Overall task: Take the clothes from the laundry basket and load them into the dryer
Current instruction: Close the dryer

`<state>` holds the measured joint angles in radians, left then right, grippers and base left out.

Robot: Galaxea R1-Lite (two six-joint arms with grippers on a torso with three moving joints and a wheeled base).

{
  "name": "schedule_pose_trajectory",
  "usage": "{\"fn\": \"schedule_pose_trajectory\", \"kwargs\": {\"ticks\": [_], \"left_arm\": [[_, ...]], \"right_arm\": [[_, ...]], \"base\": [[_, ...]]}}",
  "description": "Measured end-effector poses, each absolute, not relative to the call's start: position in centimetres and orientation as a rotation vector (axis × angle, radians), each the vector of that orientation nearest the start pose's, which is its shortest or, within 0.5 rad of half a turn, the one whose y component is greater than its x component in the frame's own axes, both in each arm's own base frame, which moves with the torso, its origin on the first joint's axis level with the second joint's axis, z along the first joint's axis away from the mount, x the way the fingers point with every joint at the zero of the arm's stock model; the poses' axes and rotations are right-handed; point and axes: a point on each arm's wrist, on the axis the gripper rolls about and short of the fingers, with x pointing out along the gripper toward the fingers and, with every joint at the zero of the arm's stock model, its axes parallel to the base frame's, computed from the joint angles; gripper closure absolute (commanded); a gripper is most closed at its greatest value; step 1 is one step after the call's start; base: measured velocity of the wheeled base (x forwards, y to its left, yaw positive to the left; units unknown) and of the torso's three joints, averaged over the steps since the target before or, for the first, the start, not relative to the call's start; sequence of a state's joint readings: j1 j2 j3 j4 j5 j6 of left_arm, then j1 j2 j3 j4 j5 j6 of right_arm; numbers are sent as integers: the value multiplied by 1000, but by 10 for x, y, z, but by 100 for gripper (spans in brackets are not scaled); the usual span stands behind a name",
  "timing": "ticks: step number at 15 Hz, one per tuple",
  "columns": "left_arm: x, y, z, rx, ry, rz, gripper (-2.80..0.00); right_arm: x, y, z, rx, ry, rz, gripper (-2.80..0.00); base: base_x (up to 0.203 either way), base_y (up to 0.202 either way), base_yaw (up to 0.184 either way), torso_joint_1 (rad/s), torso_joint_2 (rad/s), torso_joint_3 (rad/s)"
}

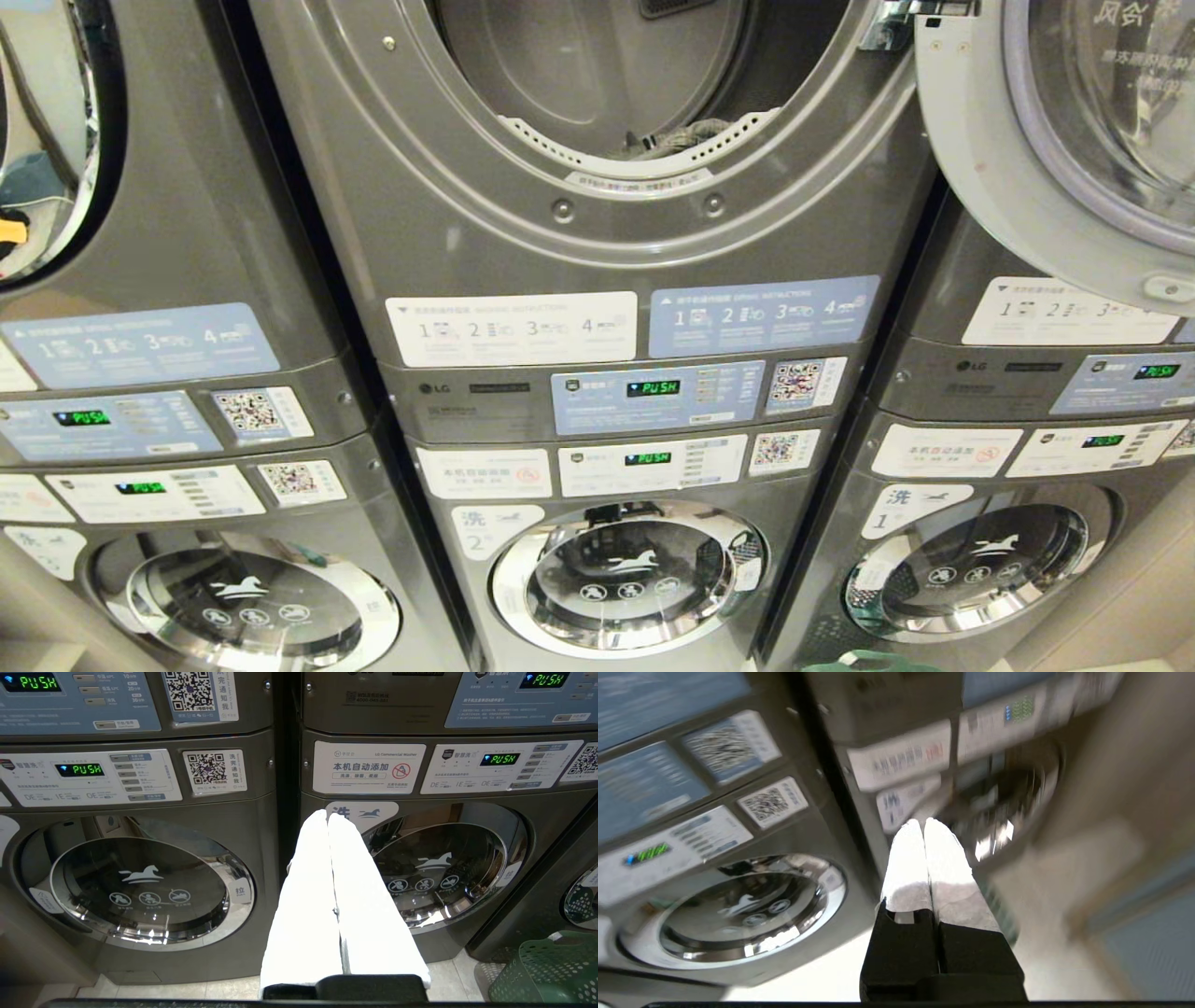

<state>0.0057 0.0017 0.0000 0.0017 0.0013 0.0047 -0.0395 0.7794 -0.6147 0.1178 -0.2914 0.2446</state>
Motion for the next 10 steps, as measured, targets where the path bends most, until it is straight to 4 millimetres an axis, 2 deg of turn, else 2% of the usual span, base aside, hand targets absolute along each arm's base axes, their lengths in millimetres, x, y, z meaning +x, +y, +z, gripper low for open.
{"fn": "schedule_pose_trajectory", "kwargs": {"ticks": [2, 3, 5, 7, 10], "left_arm": [[-23, 0, 75, 5, 3, 7, 0], [-23, 0, 75, 5, 3, 7, 0], [-23, 0, 75, 4, 3, 7, 0], [-23, 0, 75, 5, 3, 7, 0], [-23, 0, 75, 4, 3, 7, 0]], "right_arm": [[119, -20, 221, 374, 348, -512, 0], [140, -32, 215, 467, 365, -609, 0], [161, -68, 205, 609, 331, -779, 0], [162, -111, 201, 676, 262, -916, 0], [132, -174, 204, 659, 120, -1048, 0]], "base": [[0, 0, 0, 0, 0, 0], [0, 0, 0, 0, 0, 0], [0, 0, 0, 0, 0, 0], [0, 0, 0, 0, 0, 0], [0, 0, 0, 0, 0, 0]]}}
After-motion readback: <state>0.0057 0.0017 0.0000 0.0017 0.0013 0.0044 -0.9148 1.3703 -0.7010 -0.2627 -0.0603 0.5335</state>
